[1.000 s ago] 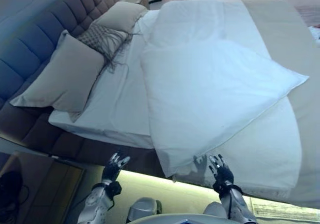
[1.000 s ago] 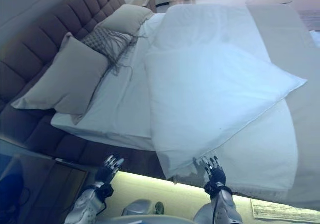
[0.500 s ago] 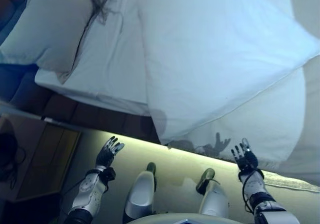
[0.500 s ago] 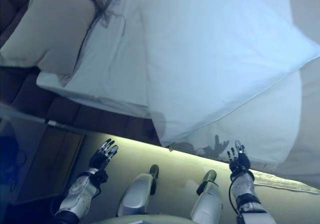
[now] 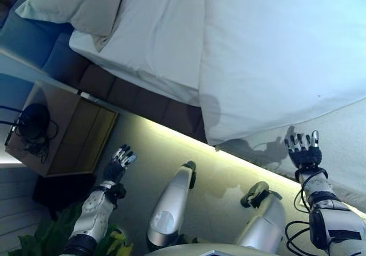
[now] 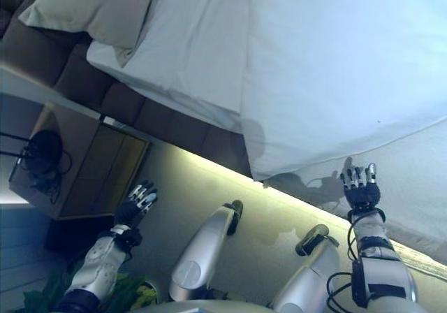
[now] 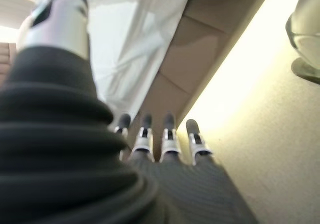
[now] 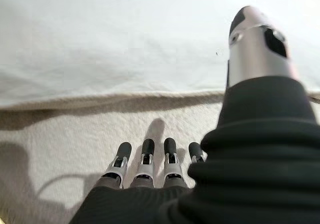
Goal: Make the bed neatly
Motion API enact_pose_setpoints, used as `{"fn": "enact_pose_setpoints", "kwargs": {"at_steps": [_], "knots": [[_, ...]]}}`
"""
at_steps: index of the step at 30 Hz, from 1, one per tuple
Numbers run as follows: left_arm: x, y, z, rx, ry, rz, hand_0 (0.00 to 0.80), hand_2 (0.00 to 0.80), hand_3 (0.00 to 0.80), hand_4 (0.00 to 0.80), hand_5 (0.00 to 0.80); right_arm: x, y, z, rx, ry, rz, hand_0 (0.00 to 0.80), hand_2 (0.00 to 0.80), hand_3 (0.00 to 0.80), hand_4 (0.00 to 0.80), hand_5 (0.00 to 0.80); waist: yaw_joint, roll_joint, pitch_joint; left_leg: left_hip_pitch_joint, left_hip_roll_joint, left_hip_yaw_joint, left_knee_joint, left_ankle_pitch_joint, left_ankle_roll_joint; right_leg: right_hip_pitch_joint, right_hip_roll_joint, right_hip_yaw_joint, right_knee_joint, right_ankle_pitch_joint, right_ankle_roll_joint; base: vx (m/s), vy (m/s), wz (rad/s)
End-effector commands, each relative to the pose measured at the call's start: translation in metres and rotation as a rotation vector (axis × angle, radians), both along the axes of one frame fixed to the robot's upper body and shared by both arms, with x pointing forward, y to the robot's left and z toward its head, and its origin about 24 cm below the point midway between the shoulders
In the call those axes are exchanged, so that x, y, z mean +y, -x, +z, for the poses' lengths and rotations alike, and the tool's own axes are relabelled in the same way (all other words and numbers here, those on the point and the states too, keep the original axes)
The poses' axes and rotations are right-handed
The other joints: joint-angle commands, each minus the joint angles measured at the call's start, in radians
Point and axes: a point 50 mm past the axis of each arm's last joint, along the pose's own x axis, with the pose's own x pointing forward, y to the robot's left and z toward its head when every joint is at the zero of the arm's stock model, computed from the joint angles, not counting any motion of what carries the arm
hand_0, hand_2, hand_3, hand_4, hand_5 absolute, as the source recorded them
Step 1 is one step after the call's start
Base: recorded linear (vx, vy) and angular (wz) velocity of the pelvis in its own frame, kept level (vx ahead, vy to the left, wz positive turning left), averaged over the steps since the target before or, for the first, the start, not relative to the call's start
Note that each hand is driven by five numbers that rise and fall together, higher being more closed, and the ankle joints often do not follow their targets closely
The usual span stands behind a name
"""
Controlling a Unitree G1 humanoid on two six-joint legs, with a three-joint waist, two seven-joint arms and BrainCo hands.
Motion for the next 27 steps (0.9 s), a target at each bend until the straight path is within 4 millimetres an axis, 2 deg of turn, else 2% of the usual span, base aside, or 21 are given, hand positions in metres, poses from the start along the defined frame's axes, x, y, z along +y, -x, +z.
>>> {"fn": "enact_pose_setpoints", "kwargs": {"at_steps": [1,7,14,23,24,26,27], "knots": [[-0.004,0.006,0.009,-0.079,0.043,-0.007,0.0,0.0,0.0,0.0,0.0,-0.031,0.007,0.024,-0.092,0.026,-0.039,0.0,0.0,0.0,0.0,0.0,0.021,0.058,-0.027,-0.056,-0.008,0.009,-0.075,0.092,0.046,-0.015,0.028,0.043,0.019,0.073,0.064,0.013,0.05,0.06],[0.0,0.008,0.01,-0.1,0.066,0.003,0.0,0.0,0.0,0.0,0.0,-0.043,-0.006,0.053,-0.172,-0.029,-0.062,0.0,0.0,0.0,0.0,0.0,0.035,0.08,-0.02,-0.081,-0.018,0.006,-0.06,0.099,0.042,-0.043,0.025,0.055,0.056,0.066,0.07,0.049,0.064,0.05],[-0.008,0.009,0.013,-0.13,0.08,-0.019,0.0,0.0,0.0,0.0,0.0,-0.058,-0.01,0.075,-0.181,-0.019,-0.116,0.0,0.0,0.0,0.0,0.0,0.043,0.103,0.005,-0.098,-0.027,0.002,-0.084,0.132,0.038,-0.062,0.031,0.073,0.055,0.071,0.079,0.064,0.064,0.07],[-0.013,0.003,0.02,-0.173,0.109,-0.021,0.0,0.0,0.0,0.0,0.0,-0.055,-0.025,0.098,-0.203,0.039,-0.035,0.0,0.0,0.0,0.0,0.0,0.049,0.111,0.035,-0.137,-0.037,0.017,-0.046,0.126,0.038,-0.084,0.029,0.072,0.063,0.079,0.077,0.042,0.043,0.01],[-0.014,0.004,0.02,-0.171,0.111,-0.021,0.0,0.0,0.0,0.0,0.0,-0.055,-0.026,0.1,-0.2,0.048,-0.026,0.22,0.22,0.22,0.22,0.22,0.049,0.111,0.036,-0.137,-0.037,0.019,-0.045,0.126,0.038,-0.083,0.029,0.071,0.062,0.08,0.077,0.038,0.047,-0.01],[-0.015,0.005,0.019,-0.161,0.118,-0.013,0.0,0.0,0.0,0.0,0.0,-0.054,-0.028,0.102,-0.191,0.063,-0.013,0.722,0.722,0.722,0.722,0.722,0.047,0.113,0.038,-0.135,-0.038,0.022,-0.045,0.127,0.037,-0.078,0.031,0.07,0.06,0.08,0.076,0.032,0.05,-0.01],[-0.016,0.006,0.017,-0.155,0.123,-0.009,0.0,0.0,0.0,0.0,0.0,-0.054,-0.028,0.104,-0.185,0.076,-0.002,0.8,0.8,0.8,0.8,0.8,0.047,0.114,0.039,-0.132,-0.038,0.023,-0.048,0.128,0.037,-0.074,0.032,0.069,0.059,0.079,0.074,0.022,0.048,-0.01]]}}
